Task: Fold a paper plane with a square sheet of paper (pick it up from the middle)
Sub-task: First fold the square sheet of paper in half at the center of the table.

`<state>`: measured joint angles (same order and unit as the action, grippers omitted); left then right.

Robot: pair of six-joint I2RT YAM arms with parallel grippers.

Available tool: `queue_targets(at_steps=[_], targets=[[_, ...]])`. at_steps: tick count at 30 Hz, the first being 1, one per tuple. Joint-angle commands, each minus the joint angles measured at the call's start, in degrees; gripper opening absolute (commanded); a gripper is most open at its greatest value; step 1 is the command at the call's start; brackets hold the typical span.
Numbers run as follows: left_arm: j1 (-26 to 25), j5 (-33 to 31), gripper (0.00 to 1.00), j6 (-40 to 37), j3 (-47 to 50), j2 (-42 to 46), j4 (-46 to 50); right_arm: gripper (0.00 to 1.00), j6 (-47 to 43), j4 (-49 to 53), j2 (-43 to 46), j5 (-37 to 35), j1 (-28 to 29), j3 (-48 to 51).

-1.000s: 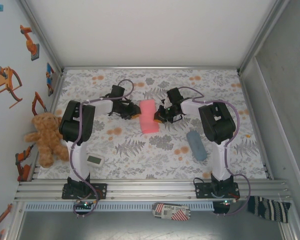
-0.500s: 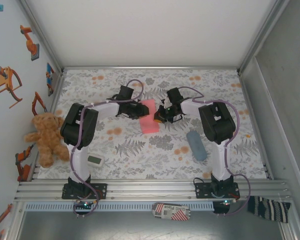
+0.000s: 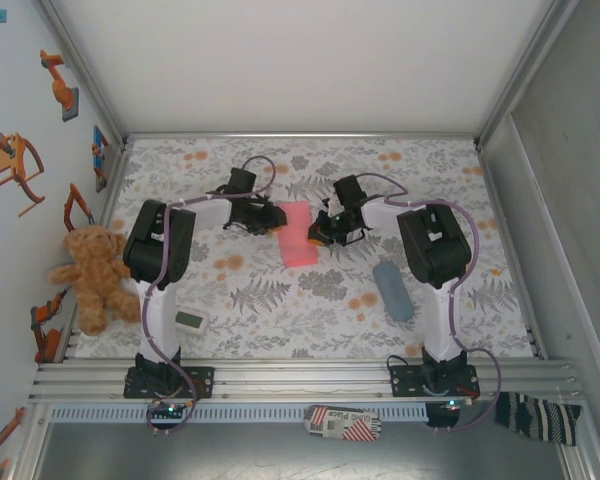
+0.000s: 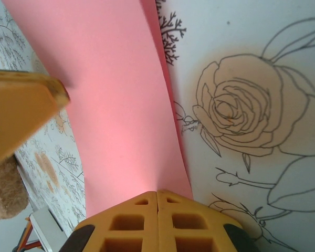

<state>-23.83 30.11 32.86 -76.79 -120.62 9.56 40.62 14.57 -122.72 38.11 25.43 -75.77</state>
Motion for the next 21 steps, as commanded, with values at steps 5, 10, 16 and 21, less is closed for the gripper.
queue_targets(at_steps=[5,10,16,21], targets=[[2.83,-3.62,0.27,-4.46,-3.15,3.44,6.23,0.00,-0.91,12.50,-8.27,-15.65,-0.32,5.43],[-0.63,-1.13,0.27,-1.79,-0.05,7.47,0.49,0.00,-0.81,12.41,-8.36,-15.61,-0.30,5.47],[-3.76,1.05,0.27,2.30,-0.11,3.96,-4.88,0.00,-0.81,12.46,-8.68,-15.35,-0.34,5.40],[-3.69,1.36,0.27,3.22,-3.18,-0.58,-4.29,0.00,-0.81,12.41,-8.64,-15.26,-0.37,5.38]])
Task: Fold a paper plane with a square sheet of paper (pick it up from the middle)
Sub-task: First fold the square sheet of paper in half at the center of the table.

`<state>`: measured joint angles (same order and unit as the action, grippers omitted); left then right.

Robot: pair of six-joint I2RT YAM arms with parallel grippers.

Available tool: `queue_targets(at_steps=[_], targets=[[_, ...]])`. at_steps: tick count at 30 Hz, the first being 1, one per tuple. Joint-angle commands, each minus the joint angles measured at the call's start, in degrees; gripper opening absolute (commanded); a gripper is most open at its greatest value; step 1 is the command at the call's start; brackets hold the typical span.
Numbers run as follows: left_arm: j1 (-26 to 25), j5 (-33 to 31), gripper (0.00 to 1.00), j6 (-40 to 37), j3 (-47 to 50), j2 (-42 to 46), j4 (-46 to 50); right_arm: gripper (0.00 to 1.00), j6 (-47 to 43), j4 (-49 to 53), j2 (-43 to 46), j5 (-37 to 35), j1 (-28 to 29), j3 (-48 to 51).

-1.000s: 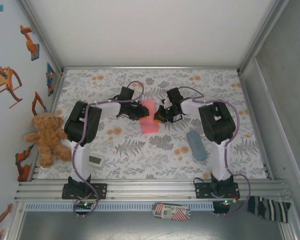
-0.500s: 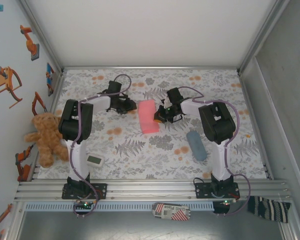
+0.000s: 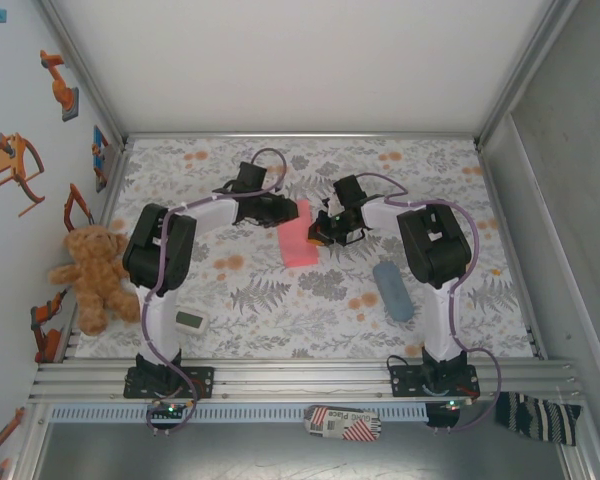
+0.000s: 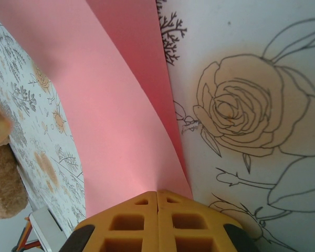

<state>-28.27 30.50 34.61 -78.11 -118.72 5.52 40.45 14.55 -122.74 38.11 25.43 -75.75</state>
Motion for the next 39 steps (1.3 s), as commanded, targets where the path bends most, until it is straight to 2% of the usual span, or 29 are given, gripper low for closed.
queue_targets(at_steps=[1,8,17,23,27,33,39], targets=[[0.97,0.96,0.27,1.22,-2.41,-3.15,0.13,0.00,-0.63,12.41,-8.58,-15.26,-0.37,5.43],[4.57,0.39,0.27,0.81,-4.36,-6.94,1.99,0.00,-0.63,12.26,-8.51,-15.18,-0.35,5.49],[9.91,-3.47,0.25,-0.16,-12.24,-10.77,11.41,0.00,-0.64,12.17,-8.27,-15.16,-0.32,5.53],[8.68,-3.34,0.25,0.67,-10.94,-3.83,9.76,0.00,-0.54,12.09,-8.13,-14.99,-0.38,5.74],[6.53,-2.67,0.26,4.15,-6.44,0.21,4.35,0.00,-0.54,11.92,-8.11,-14.90,-0.32,5.82],[2.50,-3.33,0.26,6.38,-5.01,-1.66,1.91,0.00,-0.28,11.47,-8.44,-14.82,-0.34,6.09],[2.62,-4.59,0.26,6.72,-7.92,-5.79,4.50,0.00,-0.39,11.30,-8.37,-14.91,-0.35,6.66]])
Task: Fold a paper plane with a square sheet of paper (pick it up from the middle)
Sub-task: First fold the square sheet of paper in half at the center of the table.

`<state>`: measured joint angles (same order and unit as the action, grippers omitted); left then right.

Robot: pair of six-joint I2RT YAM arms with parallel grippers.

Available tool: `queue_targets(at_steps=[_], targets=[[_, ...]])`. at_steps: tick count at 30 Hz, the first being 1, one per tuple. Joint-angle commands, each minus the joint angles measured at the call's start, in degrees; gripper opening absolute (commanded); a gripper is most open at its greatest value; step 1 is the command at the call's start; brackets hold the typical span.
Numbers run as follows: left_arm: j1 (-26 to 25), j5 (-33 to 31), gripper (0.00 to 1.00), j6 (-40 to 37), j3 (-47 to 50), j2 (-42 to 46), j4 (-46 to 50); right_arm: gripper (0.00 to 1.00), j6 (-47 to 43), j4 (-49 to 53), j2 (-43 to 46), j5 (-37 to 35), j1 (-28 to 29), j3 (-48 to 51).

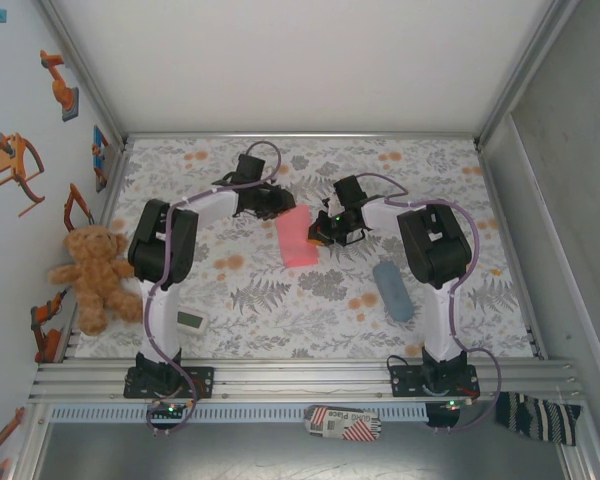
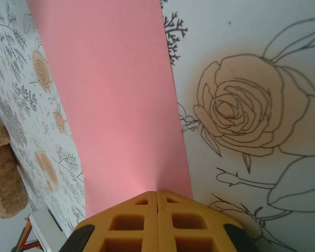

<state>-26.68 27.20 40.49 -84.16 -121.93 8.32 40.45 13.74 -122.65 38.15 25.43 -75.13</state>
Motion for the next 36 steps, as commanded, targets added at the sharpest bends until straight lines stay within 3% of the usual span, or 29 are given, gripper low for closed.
queue_targets(at_steps=[1,7,13,19,28,36], targets=[[1.25,-1.27,0.26,0.86,-2.43,-3.15,2.08,0.00,-0.37,12.10,-8.45,-14.96,-0.36,6.05],[4.32,-0.70,0.26,1.62,-3.58,-5.83,2.46,0.00,-0.19,11.84,-8.51,-15.04,-0.40,6.06],[8.32,-3.68,0.26,-1.15,-10.12,-9.81,12.00,0.00,-0.20,11.84,-8.31,-15.13,-0.38,6.06],[8.77,-3.15,0.26,-3.50,-10.60,-4.75,14.18,0.00,-0.04,11.71,-8.07,-15.30,-0.38,6.09],[1.97,0.60,0.24,1.05,5.11,7.72,5.42,0.00,0.16,11.55,-8.31,-15.21,-0.36,6.24],[-4.33,3.20,0.21,4.52,10.61,8.04,3.05,0.00,-0.03,11.49,-8.61,-15.04,-0.36,6.26]])
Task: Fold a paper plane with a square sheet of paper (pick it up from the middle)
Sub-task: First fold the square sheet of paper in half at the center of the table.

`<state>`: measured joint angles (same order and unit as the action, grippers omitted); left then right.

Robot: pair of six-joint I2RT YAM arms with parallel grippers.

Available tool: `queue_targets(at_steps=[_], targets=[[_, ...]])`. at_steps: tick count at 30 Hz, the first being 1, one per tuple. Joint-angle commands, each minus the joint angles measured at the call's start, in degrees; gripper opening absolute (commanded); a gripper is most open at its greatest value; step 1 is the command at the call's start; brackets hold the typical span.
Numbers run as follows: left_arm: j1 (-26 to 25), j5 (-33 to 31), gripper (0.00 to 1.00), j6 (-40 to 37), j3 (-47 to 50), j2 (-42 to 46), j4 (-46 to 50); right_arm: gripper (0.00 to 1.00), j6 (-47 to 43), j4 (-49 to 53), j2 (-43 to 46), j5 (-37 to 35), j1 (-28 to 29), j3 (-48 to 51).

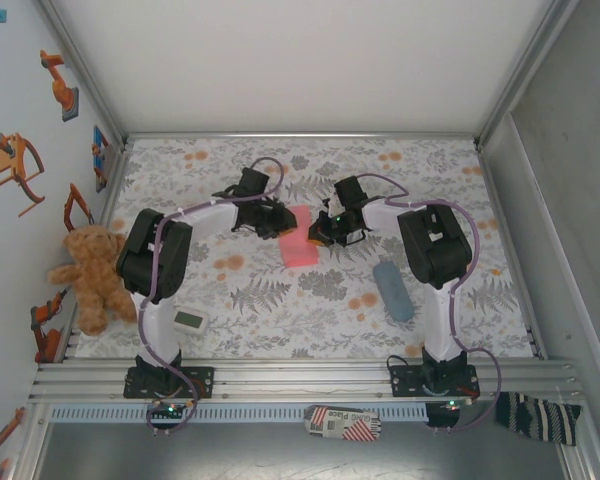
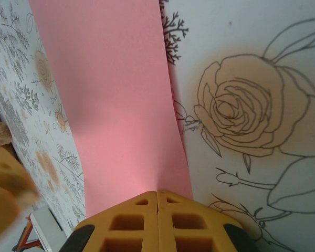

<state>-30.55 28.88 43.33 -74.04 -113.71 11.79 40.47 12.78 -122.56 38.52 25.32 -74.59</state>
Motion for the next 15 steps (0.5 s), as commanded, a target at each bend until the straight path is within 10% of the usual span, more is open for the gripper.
queue_targets(at_steps=[1,15], targets=[[-0.63,1.61,0.21,1.67,0.92,-0.45,-0.32,0.00,-0.04,12.50,-8.72,-15.49,-0.22,5.77],[-0.17,3.94,0.19,-3.36,4.08,-3.45,2.60,0.00,-0.05,12.45,-8.68,-15.67,-0.32,5.75]])
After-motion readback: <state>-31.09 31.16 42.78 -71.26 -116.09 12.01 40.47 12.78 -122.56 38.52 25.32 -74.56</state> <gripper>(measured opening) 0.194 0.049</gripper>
